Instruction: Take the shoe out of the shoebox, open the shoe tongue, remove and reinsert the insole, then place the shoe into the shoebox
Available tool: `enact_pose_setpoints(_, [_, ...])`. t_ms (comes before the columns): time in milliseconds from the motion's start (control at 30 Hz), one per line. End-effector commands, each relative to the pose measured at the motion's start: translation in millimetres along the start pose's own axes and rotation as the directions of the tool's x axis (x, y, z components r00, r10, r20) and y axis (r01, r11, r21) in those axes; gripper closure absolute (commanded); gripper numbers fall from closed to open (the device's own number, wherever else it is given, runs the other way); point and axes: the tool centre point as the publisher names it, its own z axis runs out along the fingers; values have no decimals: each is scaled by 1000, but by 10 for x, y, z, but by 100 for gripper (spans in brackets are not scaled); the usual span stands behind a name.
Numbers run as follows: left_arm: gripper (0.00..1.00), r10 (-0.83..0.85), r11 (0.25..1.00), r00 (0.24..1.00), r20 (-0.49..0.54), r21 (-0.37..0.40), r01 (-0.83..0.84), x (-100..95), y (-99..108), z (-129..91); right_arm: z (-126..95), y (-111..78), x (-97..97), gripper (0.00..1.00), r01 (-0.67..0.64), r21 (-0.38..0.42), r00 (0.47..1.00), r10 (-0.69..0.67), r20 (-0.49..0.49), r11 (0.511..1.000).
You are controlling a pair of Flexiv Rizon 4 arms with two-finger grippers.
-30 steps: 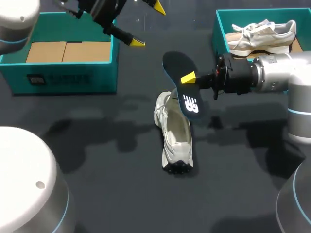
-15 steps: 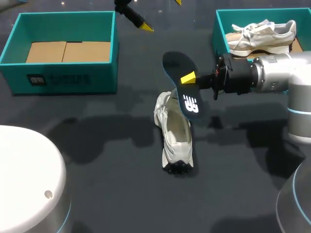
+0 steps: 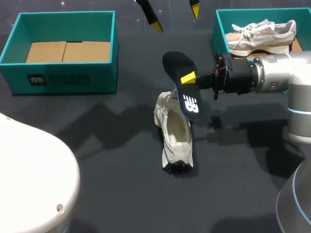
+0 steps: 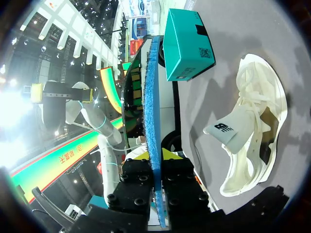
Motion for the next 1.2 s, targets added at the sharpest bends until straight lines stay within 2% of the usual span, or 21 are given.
enact_pose_setpoints(33, [0,-7,1000,925,-380,3,9,-71,42,44,11,1,-6,100,0,0,1000,0,1,1000])
enact_pose_setpoints(533, [0,-23,1000,928,-373,-3,24,-127,19,163,11,1,-6,100,0,0,1000,0,1,1000])
enact_pose_setpoints(700, [0,-28,1000,943,-332,-7,27,-147,8,208,11,1,-6,100,0,0,1000,0,1,1000])
enact_pose_setpoints(1000, [0,-57,998,991,-123,-31,54,71,-97,67,11,1,-6,100,0,0,1000,0,1,1000])
enact_pose_setpoints(1200, [0,-85,995,988,126,-40,91,344,-231,-38,11,1,-6,100,0,0,1000,0,1,1000])
